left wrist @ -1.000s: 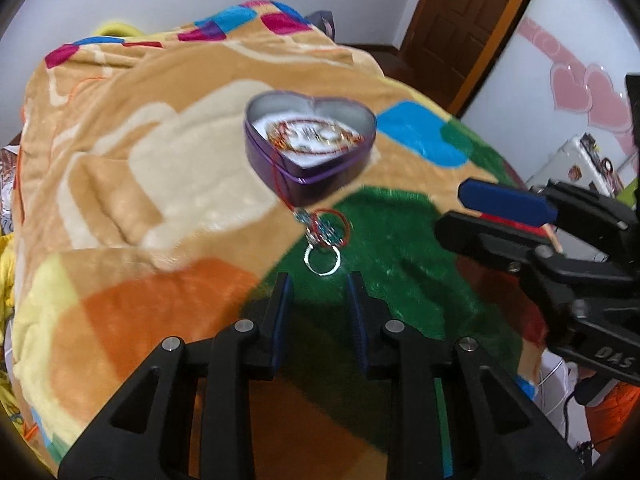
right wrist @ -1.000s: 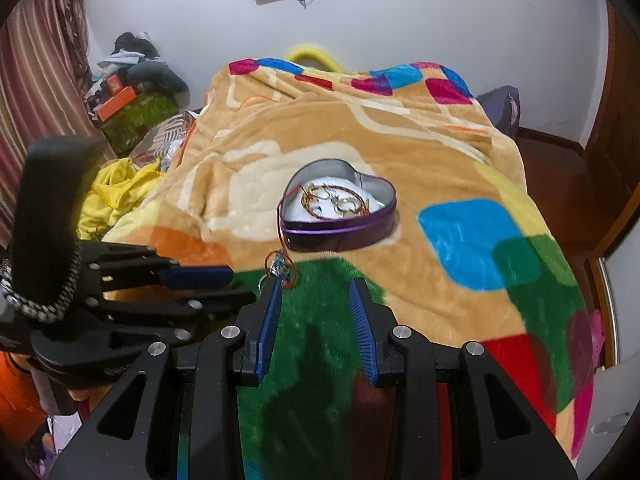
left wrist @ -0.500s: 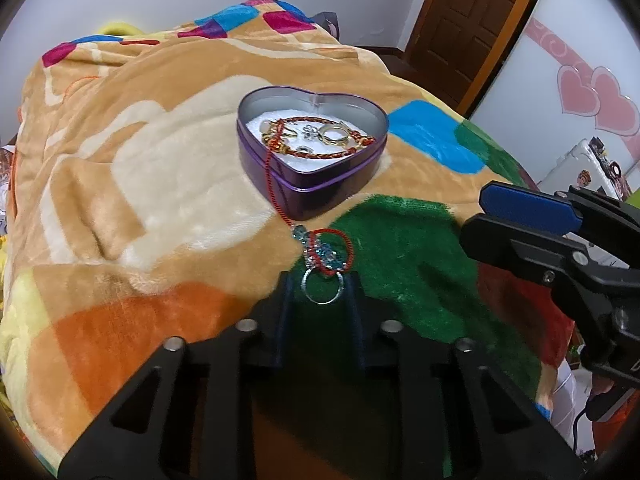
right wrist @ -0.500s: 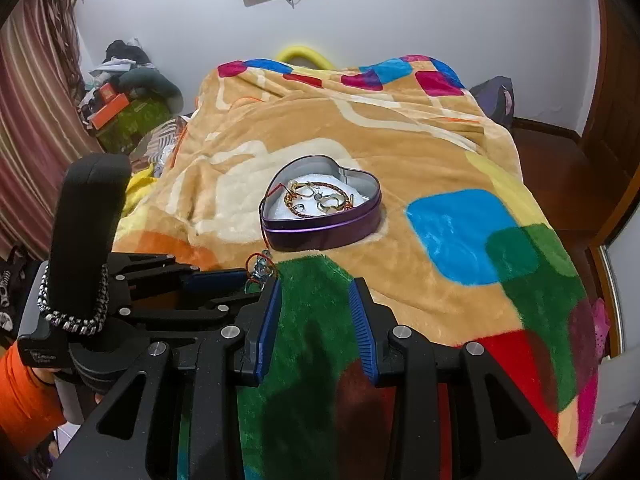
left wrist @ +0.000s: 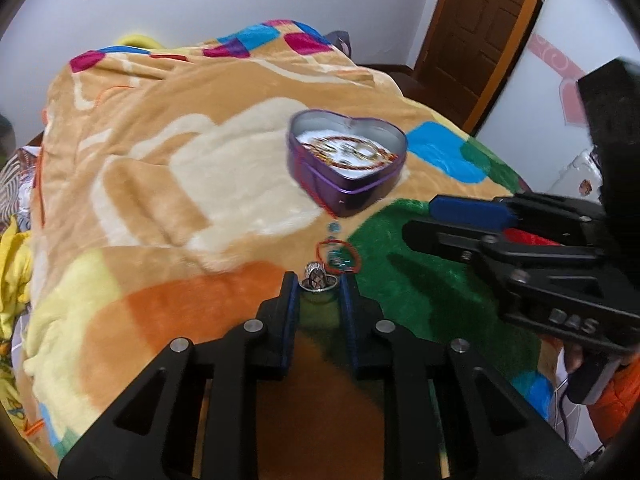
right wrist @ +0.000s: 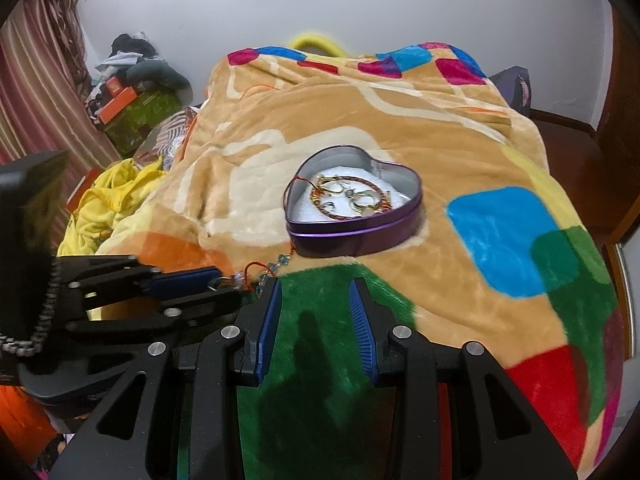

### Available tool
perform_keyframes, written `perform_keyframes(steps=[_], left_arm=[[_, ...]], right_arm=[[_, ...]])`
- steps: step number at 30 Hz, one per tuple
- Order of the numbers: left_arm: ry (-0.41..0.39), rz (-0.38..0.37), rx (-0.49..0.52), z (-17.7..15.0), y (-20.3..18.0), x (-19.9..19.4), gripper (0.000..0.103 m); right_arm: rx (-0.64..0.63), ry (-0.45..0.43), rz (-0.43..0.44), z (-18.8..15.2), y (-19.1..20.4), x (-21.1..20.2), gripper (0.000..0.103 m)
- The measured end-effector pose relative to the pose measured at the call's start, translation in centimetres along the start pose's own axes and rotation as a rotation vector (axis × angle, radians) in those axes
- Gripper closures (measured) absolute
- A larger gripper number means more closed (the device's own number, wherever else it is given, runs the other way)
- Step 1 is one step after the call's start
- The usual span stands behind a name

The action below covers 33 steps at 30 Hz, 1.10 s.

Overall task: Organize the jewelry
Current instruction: 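Grasp a silver ring with the left tool while the right tool grasps the red string bracelet, then carry the ring in the left tool while the right tool carries the red string bracelet over the tin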

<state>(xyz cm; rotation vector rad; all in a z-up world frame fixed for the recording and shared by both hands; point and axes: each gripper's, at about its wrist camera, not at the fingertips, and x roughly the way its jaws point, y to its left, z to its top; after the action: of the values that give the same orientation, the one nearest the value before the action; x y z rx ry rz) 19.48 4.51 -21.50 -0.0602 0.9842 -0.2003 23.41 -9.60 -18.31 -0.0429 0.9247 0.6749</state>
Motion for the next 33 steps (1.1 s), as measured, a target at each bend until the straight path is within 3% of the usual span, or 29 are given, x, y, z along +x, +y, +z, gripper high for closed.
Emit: perform_keyframes(steps=[13,21,26,33], left_arm=[[-0.072,0.029,-0.052,0.4,3.2,-2.5,0.083],[-0.078,0.019,-0.059,0.3,3.0,-2.5,0.083],[-0.094,0.013,-0.060,0.6,2.7,-3.0,0.083],[-0.119,0.014,-0.058,1.6,2.3,-3.7,0.083]], right_arm=[[-0.046,0.105,0.025,0.3,2.5,4.0,0.071],[-0.100,0.111,0.001,0.3,3.1,4.7,0.071],[-0.106,0.106,-0.013,0.4,3.1,4.6,0.094],[-0.082,0.047,-0.002,0.6,2.7,2.9,0.096]])
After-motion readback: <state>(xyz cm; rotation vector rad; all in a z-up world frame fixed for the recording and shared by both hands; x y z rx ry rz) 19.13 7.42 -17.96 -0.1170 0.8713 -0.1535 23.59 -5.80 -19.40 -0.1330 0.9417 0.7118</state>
